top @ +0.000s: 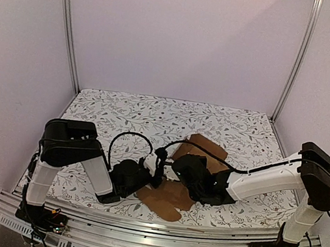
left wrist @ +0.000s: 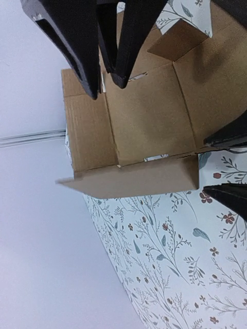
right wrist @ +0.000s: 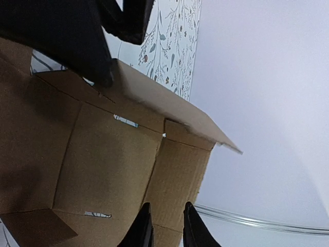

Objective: Fold the paper box

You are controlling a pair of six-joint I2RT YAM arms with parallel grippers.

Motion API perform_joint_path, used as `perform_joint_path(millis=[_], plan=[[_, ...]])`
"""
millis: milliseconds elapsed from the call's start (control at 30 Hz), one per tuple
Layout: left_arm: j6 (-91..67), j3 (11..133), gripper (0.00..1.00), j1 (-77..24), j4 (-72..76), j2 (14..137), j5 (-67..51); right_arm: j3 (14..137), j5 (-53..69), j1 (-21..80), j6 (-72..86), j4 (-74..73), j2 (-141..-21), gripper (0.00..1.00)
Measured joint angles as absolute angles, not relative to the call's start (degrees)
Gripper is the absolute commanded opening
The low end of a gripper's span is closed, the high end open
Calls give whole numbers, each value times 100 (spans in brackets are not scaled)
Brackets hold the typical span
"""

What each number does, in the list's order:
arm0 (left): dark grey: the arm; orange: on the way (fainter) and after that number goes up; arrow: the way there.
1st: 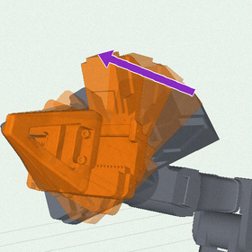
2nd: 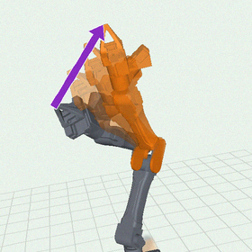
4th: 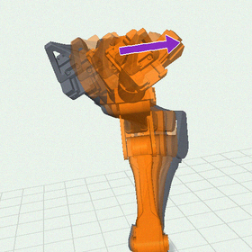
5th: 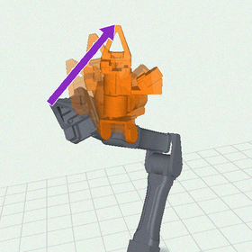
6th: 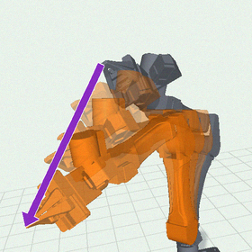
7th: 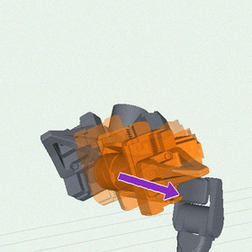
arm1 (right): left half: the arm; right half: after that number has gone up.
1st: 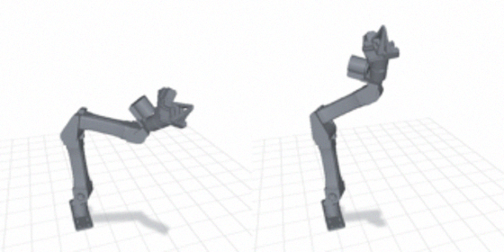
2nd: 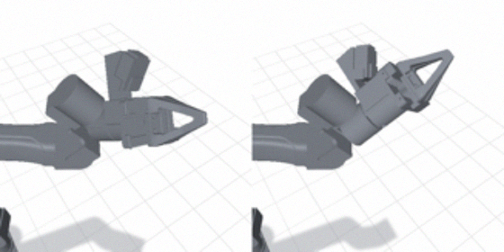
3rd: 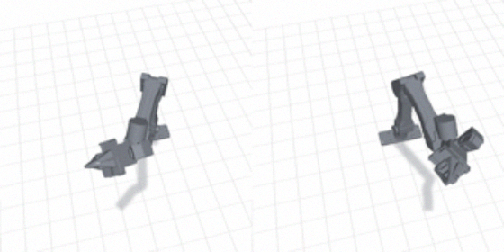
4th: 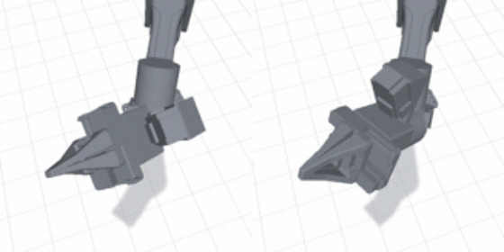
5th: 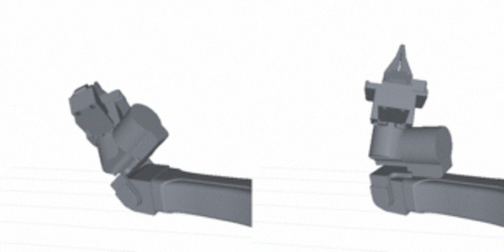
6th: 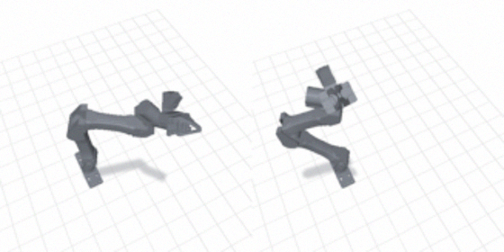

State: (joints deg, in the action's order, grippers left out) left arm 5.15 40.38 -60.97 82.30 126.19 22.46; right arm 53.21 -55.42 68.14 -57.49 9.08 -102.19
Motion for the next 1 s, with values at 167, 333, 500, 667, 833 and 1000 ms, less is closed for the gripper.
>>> perform_joint_path(millis=[167,333,500,667,833,1000], plan=[[322,4034,28,-6060,8176,12652,2008,5323,-5371,6790,-5417,676,-10221,7],[38,3957,36,-5839,8034,12656,1715,5369,-5015,6816,-5262,663,-10210,10],[-366,3430,52,-5719,7673,12239,1761,5612,-4362,6501,-4899,-47,-9727,19],[-1055,4209,58,-5483,5629,10805,1804,6440,-3299,5411,-3994,-1236,-9185,33],[-1643,5953,64,-4991,3454,10512,1466,6963,-2204,4410,-3094,-2174,-8938,46],[-1997,7389,68,-4613,1448,11061,1044,6989,-1411,3935,-2534,-2893,-8912,48]])
